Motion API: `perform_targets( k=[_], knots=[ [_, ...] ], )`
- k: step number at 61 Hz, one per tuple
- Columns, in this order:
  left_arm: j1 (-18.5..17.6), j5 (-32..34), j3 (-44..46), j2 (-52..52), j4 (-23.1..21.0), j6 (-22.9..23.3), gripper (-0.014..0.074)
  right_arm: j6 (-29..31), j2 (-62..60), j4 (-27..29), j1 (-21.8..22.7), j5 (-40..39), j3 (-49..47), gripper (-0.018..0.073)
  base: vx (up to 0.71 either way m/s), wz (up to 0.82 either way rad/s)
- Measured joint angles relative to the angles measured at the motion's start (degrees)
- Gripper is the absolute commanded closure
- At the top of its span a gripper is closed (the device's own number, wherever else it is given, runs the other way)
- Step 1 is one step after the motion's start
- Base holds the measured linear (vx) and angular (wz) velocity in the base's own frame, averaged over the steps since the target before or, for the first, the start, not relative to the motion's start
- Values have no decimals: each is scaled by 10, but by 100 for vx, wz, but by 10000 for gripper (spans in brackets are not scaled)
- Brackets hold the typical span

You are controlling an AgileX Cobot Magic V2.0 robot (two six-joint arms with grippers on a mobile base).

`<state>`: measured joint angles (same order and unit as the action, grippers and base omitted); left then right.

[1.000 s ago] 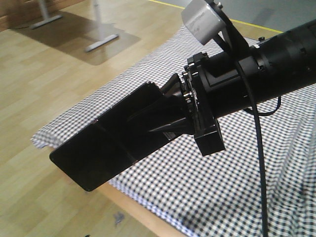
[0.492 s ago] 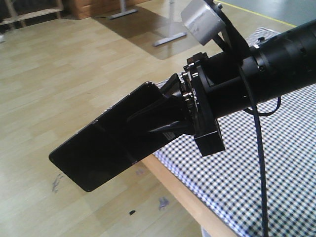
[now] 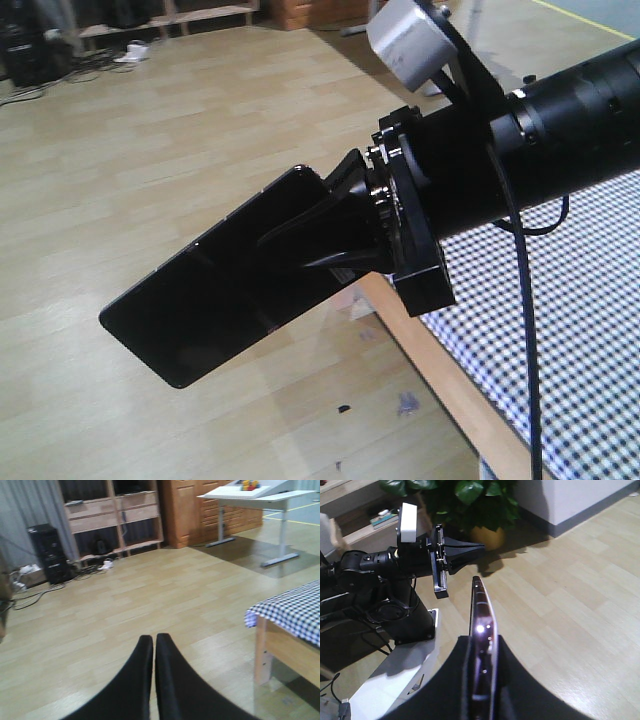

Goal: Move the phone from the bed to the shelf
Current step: 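Hold the phone raised in the right gripper while the base turns away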

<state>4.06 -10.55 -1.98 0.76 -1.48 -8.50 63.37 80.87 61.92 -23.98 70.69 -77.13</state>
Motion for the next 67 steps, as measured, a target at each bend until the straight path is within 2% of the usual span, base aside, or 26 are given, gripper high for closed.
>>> perform_targets(
  k=[67],
  knots=[
    [0, 0, 0, 0, 0, 0, 595, 0, 0, 0, 0, 1, 0, 562, -11, 45]
  ],
)
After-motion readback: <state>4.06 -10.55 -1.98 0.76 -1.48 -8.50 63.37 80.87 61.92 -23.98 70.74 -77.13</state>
